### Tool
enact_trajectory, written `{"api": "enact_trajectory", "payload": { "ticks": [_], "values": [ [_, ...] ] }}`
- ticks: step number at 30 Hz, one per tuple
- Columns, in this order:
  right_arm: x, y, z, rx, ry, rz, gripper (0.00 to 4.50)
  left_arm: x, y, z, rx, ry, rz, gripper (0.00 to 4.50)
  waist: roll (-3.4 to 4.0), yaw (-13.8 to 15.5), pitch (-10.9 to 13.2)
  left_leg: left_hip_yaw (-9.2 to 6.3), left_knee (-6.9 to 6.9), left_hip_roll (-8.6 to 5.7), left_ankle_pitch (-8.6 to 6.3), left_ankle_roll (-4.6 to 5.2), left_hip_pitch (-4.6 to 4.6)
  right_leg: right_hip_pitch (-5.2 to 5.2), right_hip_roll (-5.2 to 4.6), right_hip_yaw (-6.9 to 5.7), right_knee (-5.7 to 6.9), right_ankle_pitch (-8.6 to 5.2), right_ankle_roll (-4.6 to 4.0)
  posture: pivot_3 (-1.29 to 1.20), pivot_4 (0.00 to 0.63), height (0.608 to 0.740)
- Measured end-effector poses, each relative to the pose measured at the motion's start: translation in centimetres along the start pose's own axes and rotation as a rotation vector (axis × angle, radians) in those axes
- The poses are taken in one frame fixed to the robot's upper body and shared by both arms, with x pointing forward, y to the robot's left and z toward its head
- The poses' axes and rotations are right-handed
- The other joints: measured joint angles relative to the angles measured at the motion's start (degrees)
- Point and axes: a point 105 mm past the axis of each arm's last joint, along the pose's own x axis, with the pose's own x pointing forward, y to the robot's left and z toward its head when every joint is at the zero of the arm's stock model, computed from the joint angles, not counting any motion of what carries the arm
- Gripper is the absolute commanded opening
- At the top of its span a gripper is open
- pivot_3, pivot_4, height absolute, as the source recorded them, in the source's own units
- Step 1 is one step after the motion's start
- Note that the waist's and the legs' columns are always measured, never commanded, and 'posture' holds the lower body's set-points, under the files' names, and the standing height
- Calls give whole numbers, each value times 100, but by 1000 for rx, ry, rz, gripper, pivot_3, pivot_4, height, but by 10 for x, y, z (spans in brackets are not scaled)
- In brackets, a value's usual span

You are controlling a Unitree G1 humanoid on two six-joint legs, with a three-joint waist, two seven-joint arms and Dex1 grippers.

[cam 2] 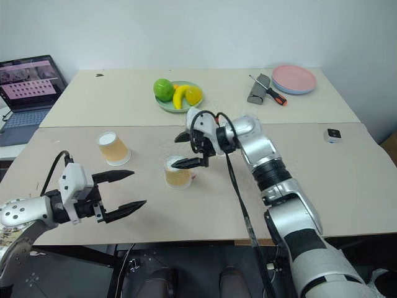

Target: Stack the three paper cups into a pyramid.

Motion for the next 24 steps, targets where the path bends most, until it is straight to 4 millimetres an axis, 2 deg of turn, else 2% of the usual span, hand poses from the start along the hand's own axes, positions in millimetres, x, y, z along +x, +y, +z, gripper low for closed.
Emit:
{"api": "enact_trajectory", "payload": {
  "ticks": [4,6,8,9,11,14,17,19,22,24],
  "values": [
    [-28,9,19,42,-71,-38,4453,1,1,1,3,-5,-2,4500,-1,8,1,0,0,0,0,0,-3,-1,0,0,1,0,0,0,150,740],
    [-47,-1,32,41,-105,-152,4453,2,1,1,2,-7,-2,4500,-2,7,0,-1,0,0,0,0,5,5,0,0,0,0,0,0,150,740],
    [-69,-22,30,74,-100,-366,4453,2,1,1,-1,-10,-1,4500,-3,-4,-1,2,0,0,0,0,9,7,0,0,0,0,0,0,150,740],
    [-77,-30,24,97,-89,-452,4453,2,1,0,-3,-10,-1,4500,-3,-5,-1,3,0,0,0,0,9,6,0,1,0,0,0,0,150,740],
    [-101,-51,-2,186,-57,-715,4453,2,2,0,-6,-12,0,4500,-4,3,-2,4,-2,0,0,0,6,4,0,1,-1,0,-1,0,150,740],
    [-125,-51,-55,301,39,-951,4453,3,2,-1,-15,-16,7,4500,-5,19,-1,5,-4,-2,0,0,-11,-5,-2,1,-6,0,-1,0,150,740],
    [-127,-44,-85,400,53,-1069,4453,4,2,-1,-18,-19,8,4500,-2,-26,0,12,-3,-3,1,0,-27,-29,-3,13,4,1,-2,0,150,740],
    [-126,-41,-88,433,12,-1108,4453,4,2,-1,-19,-20,7,4500,-2,-50,0,8,-3,2,1,0,-23,-26,2,11,5,0,-2,0,150,740],
    [-111,-36,-86,472,-51,-1078,4453,4,2,-1,-16,-22,7,4500,-2,-90,0,7,-3,3,1,0,-17,-19,5,10,5,0,-2,0,150,740],
    [-108,-35,-88,480,-51,-1072,4453,5,3,1,-9,-27,7,4500,-2,-87,0,7,-3,1,1,0,-16,-15,3,10,2,0,-2,0,150,740]
  ]
}}
